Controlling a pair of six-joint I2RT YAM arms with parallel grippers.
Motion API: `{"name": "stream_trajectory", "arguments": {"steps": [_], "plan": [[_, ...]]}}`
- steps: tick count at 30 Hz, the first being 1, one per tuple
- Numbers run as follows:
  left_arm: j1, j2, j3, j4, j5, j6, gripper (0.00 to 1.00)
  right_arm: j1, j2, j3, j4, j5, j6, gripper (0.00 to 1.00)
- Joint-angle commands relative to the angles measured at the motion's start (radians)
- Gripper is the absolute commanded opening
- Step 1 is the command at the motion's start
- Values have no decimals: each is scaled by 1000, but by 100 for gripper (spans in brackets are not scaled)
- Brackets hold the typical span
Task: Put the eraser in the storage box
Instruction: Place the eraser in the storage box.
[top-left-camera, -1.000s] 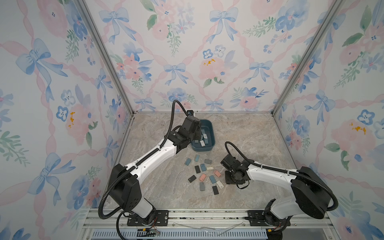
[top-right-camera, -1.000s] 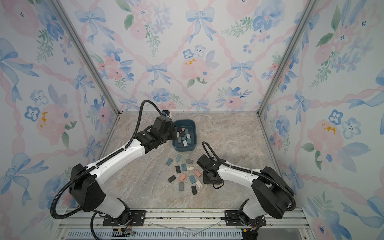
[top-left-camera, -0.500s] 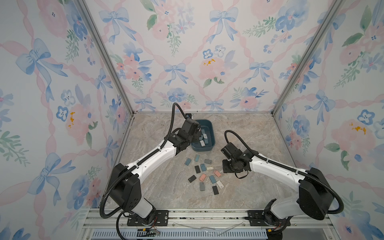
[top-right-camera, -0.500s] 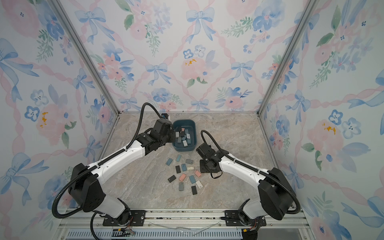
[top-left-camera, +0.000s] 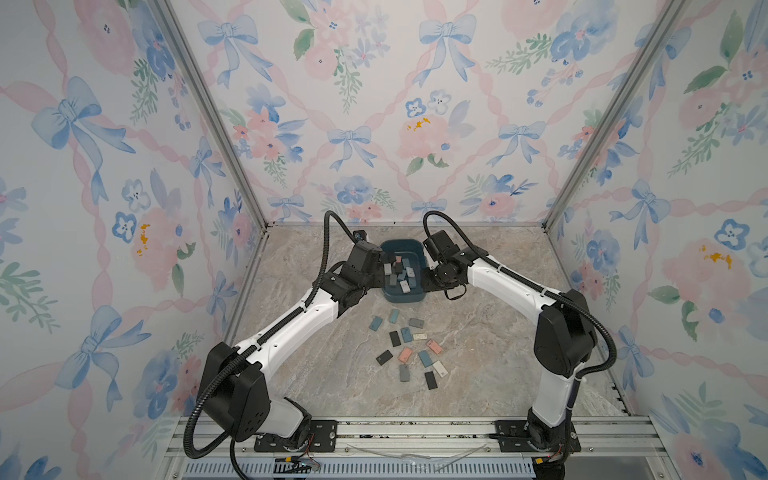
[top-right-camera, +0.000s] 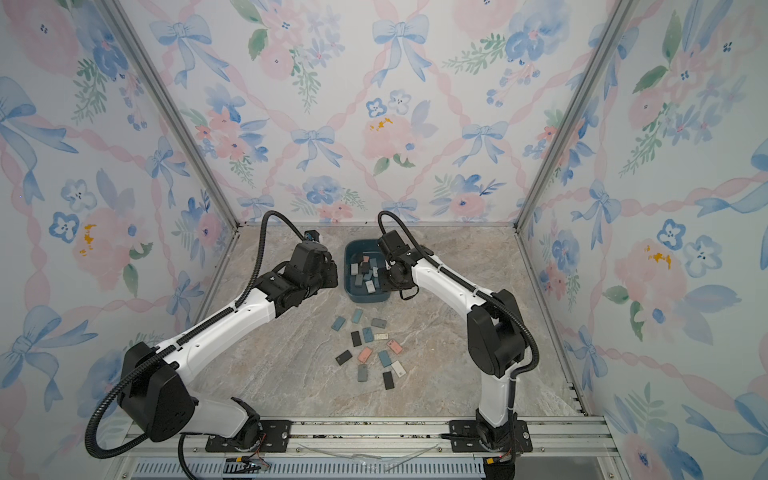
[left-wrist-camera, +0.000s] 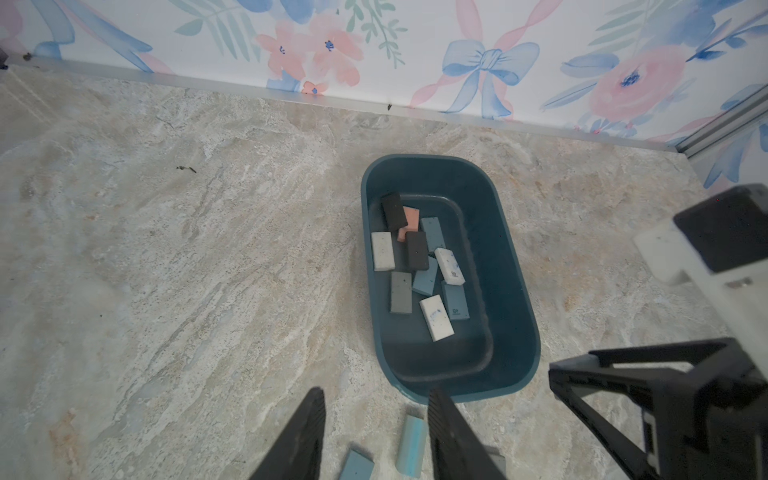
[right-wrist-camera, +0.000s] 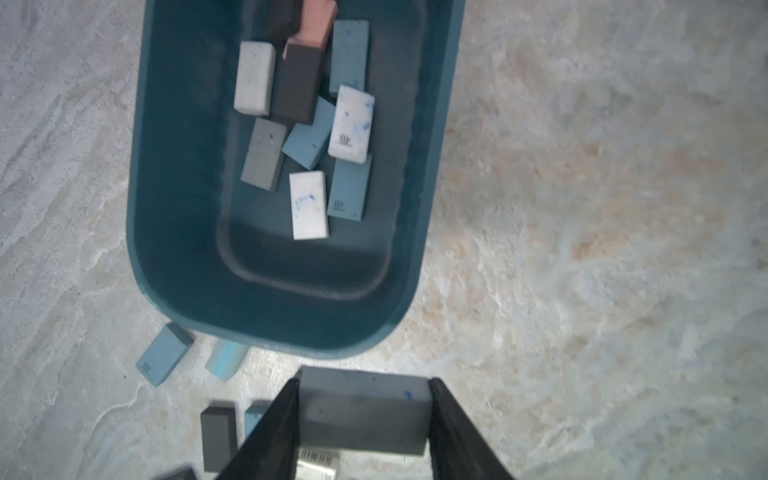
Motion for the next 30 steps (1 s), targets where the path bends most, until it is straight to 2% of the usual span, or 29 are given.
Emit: {"name": "stream_trajectory", "arguments": {"steps": [1,9,21,26,30], "plan": [[14,-26,-24,-3,-12,-20,44,-17,71,105,-49,-31,-41,49],[27,-28,-43,-4,-3,-37,44,-50,270,379,-102,-58,-45,49],[41,-44,-42,-5,1,-36,44,-79,578,845,-279,-75,-72,49],[44,-49,-43,-5,0,-37,44,-85,642,934,-294,-82,-70,50],[45,-51,-43,-4,1,-38,44,-87,658,943,-271,-82,-66,50]]}}
